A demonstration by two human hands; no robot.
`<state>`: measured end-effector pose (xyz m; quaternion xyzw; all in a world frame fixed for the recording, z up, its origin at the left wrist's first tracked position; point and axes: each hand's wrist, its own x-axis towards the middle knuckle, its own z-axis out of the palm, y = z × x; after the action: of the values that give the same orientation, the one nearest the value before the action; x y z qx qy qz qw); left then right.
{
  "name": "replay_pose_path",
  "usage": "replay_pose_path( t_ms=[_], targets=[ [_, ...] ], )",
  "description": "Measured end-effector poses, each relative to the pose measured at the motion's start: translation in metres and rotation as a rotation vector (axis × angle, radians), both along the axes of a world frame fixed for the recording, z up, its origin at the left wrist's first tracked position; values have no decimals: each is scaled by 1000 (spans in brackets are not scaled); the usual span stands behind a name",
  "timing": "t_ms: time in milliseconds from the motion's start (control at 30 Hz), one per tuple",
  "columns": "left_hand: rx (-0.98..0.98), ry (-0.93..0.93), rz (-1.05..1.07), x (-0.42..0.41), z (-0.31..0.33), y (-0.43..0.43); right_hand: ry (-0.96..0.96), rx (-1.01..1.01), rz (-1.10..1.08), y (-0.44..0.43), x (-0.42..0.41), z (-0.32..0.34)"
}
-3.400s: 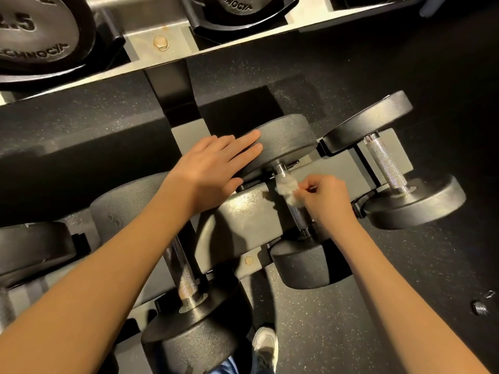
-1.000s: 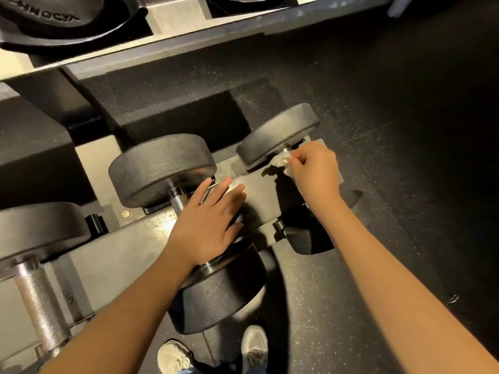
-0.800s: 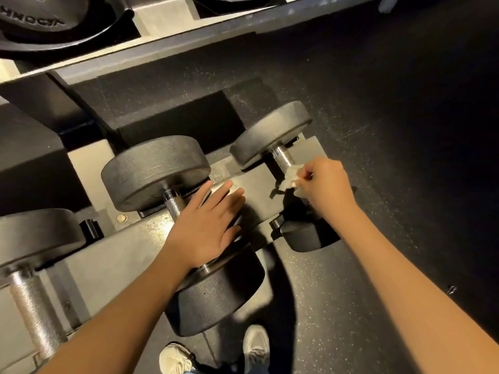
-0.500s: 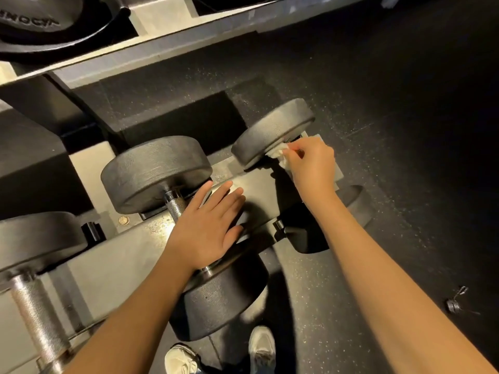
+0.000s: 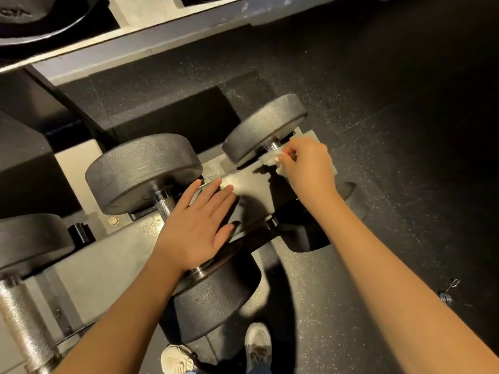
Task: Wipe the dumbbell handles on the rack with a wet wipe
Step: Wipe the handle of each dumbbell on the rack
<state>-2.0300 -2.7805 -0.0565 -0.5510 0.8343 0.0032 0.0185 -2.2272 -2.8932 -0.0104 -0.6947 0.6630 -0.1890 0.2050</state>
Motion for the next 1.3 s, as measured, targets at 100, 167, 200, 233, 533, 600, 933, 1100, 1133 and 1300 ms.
replay_pose_path(
  t_ms=[100, 167, 200, 233, 533, 600, 933, 1100, 1133, 1300],
  targets=[
    [-1, 0, 7, 0, 1, 0, 105, 49, 37, 12, -16, 2],
    [1, 0, 11, 0, 2, 0, 90, 34, 32, 11, -15, 1],
    [4, -1, 10, 0, 2, 0, 64, 20, 28, 8, -12, 0],
    [7, -4, 10, 0, 1, 0, 33, 5, 22, 3, -8, -1],
    [0, 9, 21, 0, 0, -1, 193, 141, 42, 12, -19, 9],
    [-1, 14, 27, 0, 1, 0, 239, 158, 29, 16, -22, 10],
    [-23, 27, 35, 0, 0, 0, 290, 281, 13, 15, -20, 16],
    [-24, 30, 39, -1, 1, 0, 318, 262, -3, 21, -20, 16],
    [-21, 29, 40, -1, 1, 1, 231, 182, -28, 18, -18, 13],
    [-19, 22, 35, -1, 1, 0, -69, 30, -49, 0, 3, 3]
  ],
)
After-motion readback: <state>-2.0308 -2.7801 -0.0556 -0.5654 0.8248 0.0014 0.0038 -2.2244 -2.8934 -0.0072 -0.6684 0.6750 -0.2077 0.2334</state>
